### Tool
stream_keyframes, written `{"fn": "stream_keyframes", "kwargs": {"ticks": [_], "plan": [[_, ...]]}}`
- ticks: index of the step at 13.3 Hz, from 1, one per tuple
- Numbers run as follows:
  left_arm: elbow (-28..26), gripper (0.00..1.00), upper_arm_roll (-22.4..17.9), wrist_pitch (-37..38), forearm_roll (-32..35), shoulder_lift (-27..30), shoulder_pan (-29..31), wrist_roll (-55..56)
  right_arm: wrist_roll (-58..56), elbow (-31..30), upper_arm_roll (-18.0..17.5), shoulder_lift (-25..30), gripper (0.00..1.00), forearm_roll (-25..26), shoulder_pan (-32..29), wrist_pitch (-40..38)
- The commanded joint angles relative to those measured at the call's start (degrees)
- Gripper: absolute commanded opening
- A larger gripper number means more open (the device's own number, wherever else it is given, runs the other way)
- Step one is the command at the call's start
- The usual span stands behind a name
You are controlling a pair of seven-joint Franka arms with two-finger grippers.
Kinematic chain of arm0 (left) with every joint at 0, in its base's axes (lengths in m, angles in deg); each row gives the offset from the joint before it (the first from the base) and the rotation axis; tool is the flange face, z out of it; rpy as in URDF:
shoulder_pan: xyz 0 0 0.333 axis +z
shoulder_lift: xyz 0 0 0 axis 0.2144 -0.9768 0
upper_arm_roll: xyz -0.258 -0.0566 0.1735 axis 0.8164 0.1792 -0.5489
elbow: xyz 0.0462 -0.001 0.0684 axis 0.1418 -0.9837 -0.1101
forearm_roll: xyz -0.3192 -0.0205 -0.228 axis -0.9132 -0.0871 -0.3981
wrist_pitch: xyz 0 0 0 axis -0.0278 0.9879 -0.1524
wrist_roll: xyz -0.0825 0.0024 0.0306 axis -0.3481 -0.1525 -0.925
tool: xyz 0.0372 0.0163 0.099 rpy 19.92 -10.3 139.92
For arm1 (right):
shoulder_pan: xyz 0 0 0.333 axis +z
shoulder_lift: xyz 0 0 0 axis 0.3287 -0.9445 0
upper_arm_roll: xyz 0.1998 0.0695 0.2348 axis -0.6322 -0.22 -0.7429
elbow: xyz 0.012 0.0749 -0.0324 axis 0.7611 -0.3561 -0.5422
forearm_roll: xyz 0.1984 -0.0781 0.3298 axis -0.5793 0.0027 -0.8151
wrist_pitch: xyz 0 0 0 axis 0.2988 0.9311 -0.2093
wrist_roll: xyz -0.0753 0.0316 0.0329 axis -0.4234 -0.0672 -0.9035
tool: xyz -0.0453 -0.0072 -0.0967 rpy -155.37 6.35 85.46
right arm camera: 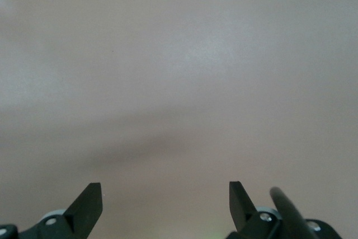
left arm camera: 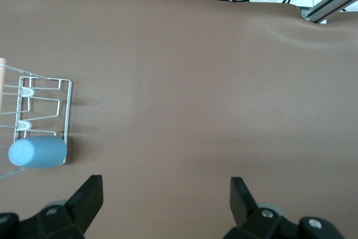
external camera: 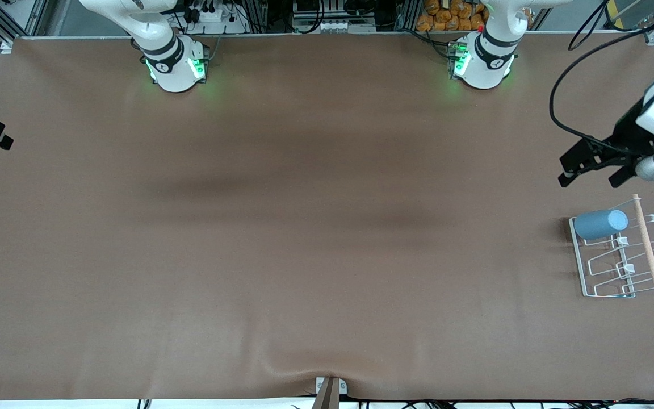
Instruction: Transfer cup to left arm and place on rack
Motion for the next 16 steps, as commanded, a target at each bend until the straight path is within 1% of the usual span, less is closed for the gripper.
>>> {"fn": "stream_keyframes", "kwargs": {"ticks": [1, 9, 11, 12, 13, 14, 16], "plan": [[-1.86, 1.0, -2.0, 0.03, -0.47, 1.16, -1.53, 0.51, 0.61, -0.4, -0.24, 0.71, 1.0, 0.76, -0.04, -0.11], [-1.51, 1.0, -2.36, -0.05, -0.56, 0.72, -2.33, 1.3, 0.61, -0.4, -0.24, 0.71, 1.0, 0.76, 0.05, -0.2], [-0.89, 1.0, -2.45, -0.67, -0.13, 0.54, -2.41, 0.25, 0.61, -0.4, -0.32, 0.71, 1.0, 0.76, 0.05, -0.2], [-0.28, 1.0, -2.36, -0.67, 1.97, 0.2, -2.33, -1.32, 0.61, -0.4, -0.24, 0.71, 1.0, 0.76, 0.05, -0.29], [0.07, 1.0, -2.36, -0.76, 3.81, 0.11, -1.98, -5.25, 0.52, -0.4, -0.24, 0.71, 1.0, 0.76, -0.04, -0.29], [0.08, 1.0, -2.36, -0.84, 3.75, 0.1, -1.71, -8.34, 0.52, -0.4, -0.24, 0.71, 1.0, 0.76, -0.04, -0.2], [0.08, 1.0, -2.45, -0.85, 3.57, 0.1, -1.62, -6.71, 0.52, -0.4, -0.24, 0.71, 1.0, 0.76, 0.05, -0.2]]}}
